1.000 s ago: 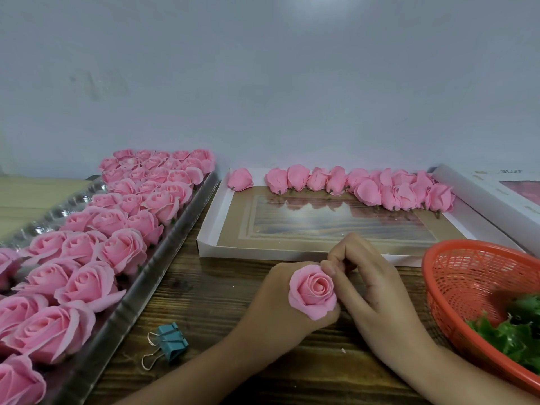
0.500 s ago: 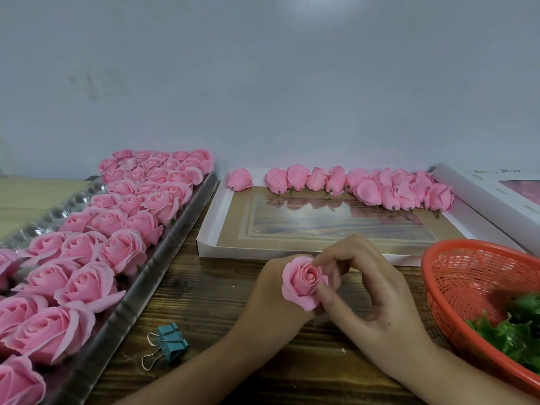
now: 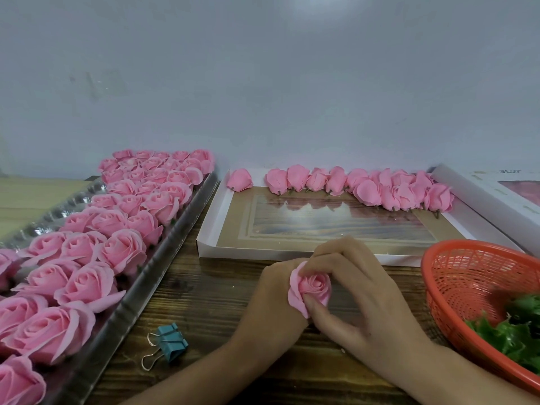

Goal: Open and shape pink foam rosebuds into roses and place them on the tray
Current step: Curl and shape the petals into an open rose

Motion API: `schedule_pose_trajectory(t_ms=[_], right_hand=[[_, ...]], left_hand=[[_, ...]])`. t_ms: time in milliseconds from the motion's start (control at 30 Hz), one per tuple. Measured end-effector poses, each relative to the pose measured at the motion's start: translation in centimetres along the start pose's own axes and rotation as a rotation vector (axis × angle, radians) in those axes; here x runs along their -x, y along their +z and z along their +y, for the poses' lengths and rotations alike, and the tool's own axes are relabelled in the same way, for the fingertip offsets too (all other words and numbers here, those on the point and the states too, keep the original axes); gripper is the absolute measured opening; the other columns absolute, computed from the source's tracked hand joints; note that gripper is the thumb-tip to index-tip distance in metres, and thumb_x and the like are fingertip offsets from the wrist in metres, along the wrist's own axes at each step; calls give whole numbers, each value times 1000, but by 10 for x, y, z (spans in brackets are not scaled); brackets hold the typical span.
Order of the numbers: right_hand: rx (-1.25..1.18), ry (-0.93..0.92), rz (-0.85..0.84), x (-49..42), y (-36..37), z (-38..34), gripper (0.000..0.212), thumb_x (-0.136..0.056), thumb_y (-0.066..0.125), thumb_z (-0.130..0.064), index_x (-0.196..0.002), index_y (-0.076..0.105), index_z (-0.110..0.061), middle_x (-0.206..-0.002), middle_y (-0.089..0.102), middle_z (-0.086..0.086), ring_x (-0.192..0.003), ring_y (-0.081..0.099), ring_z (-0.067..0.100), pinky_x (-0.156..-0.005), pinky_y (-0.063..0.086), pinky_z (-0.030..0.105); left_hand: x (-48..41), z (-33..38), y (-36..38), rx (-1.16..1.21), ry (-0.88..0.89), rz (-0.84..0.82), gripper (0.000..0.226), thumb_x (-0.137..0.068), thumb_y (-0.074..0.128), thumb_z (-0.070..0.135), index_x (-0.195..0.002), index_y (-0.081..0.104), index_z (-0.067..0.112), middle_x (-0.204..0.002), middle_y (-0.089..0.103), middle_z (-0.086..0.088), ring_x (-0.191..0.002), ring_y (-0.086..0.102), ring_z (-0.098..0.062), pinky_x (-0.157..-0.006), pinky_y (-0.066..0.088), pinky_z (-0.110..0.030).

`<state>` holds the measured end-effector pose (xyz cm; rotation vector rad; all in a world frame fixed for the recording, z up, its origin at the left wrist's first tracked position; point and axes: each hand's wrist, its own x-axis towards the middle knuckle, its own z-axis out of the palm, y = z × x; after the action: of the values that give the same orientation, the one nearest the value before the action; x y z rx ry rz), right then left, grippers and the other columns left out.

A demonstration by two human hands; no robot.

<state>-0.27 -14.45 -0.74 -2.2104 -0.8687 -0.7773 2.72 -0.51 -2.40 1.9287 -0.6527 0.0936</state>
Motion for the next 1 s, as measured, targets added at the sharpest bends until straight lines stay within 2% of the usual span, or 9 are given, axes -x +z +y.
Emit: schedule_pose_trajectory(t_ms=[67, 200, 333, 433, 600, 667, 733, 800, 1000], right_hand=[[-8, -2, -19, 0, 0, -1, 20, -88, 61, -22, -106, 55, -28, -104, 51, -9, -96, 54, 10, -79, 45, 31], [-18, 8, -34, -1, -2, -3, 20, -88, 60, -20, -104, 55, -31, -102, 50, -12, -95, 54, 7, -78, 46, 30], [97, -12, -40, -2, -2, -3, 15, -88, 59, -22, -103, 61, -25, -102, 56, -9, -90, 56, 10, -71, 46, 35], [179, -24, -35, -2, -2, -4, 16, -88, 59, -23, -103, 64, -22, -103, 58, -8, -90, 57, 12, -72, 45, 35], [114, -63, -39, -2, -2, -6, 11, -87, 59, -18, -97, 57, -23, -98, 55, -5, -86, 54, 13, -75, 45, 34], [115, -60, -37, -2, -3, -6, 15, -87, 59, -19, -95, 49, -28, -96, 52, -8, -85, 51, 11, -74, 44, 33], [113, -53, -37, -1, -3, -5, 15, -88, 58, -20, -94, 47, -29, -95, 50, -9, -85, 51, 10, -75, 43, 32], [112, -50, -47, -1, -2, -5, 14, -90, 57, -22, -95, 48, -31, -96, 50, -10, -86, 50, 9, -75, 43, 31], [134, -57, -64, 0, -2, -2, 6, -94, 56, -26, -98, 55, -30, -102, 50, -11, -90, 49, 6, -77, 42, 31]], left_hand=[[0, -3, -2, 14, 41, -3, 12, -85, 61, 2, -74, 64, 4, -65, 58, 13, -73, 57, 6, -61, 43, -5], [-1, -8, 0, -68, 39, -14, 26, -85, 61, 2, -66, 56, 19, -64, 55, 39, -75, 54, 18, -60, 41, -2], [-4, -12, 1, -99, 2, -16, 41, -86, 59, 3, -61, 47, 33, -62, 53, 42, -73, 53, 21, -59, 40, -2], [-4, -12, 0, -104, -73, -48, 48, -87, 57, -2, -57, 41, 31, -59, 46, 50, -71, 47, 28, -63, 38, 2], [-1, -8, -1, -35, -103, -40, 46, -87, 56, -5, -57, 47, 29, -54, 54, 38, -67, 53, 22, -59, 39, 1], [-2, -9, 1, -28, -139, -74, 28, -90, 53, -2, -66, 61, 11, -56, 62, 21, -68, 56, 14, -63, 39, 1], [-4, -6, 1, -4, -192, -100, 21, -91, 50, -1, -77, 66, -3, -70, 64, -10, -64, 56, 9, -64, 39, 0], [-4, -3, 0, -9, -134, -83, 33, -89, 54, 0, -61, 55, 18, -61, 59, 12, -65, 57, 5, -62, 40, -2], [8, 7, -6, 126, -142, 14, 56, -78, 52, -17, -76, 48, 38, -65, 57, 43, -68, 55, 23, -57, 41, 1]])
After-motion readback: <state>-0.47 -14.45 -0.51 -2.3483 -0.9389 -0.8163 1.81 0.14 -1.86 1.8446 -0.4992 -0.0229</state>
